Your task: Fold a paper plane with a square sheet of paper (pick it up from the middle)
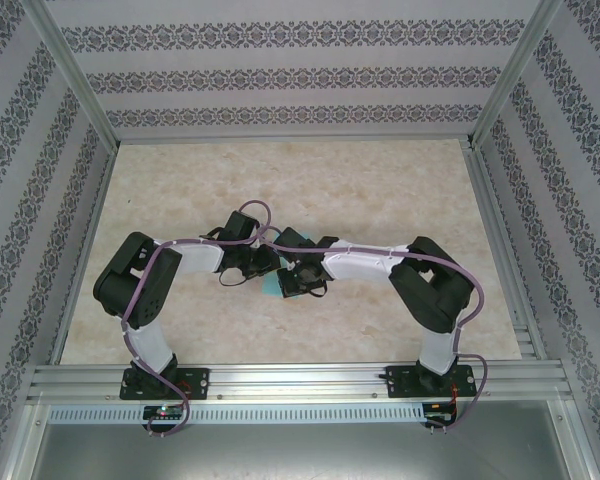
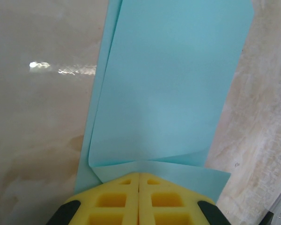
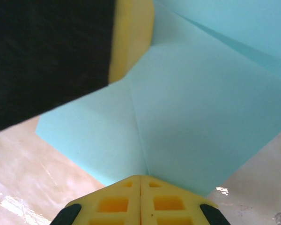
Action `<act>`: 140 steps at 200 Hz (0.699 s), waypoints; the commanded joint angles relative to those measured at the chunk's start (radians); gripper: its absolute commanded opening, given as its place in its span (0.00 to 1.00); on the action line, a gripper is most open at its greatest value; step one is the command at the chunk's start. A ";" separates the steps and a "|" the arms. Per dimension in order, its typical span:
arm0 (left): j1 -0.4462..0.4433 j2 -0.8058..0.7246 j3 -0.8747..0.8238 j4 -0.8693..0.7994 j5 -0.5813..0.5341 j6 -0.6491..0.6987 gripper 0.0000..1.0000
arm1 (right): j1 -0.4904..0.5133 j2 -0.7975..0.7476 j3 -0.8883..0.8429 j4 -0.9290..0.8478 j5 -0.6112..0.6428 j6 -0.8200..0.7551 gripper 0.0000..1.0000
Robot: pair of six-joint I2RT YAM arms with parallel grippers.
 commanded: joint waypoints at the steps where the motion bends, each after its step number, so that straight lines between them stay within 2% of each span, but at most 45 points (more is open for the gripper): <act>1: -0.016 0.053 -0.036 -0.079 -0.112 -0.006 0.08 | 0.010 0.009 0.016 -0.020 0.023 -0.008 0.07; 140: -0.015 0.057 -0.024 -0.112 -0.143 0.003 0.08 | -0.007 0.009 0.013 -0.097 0.038 -0.075 0.07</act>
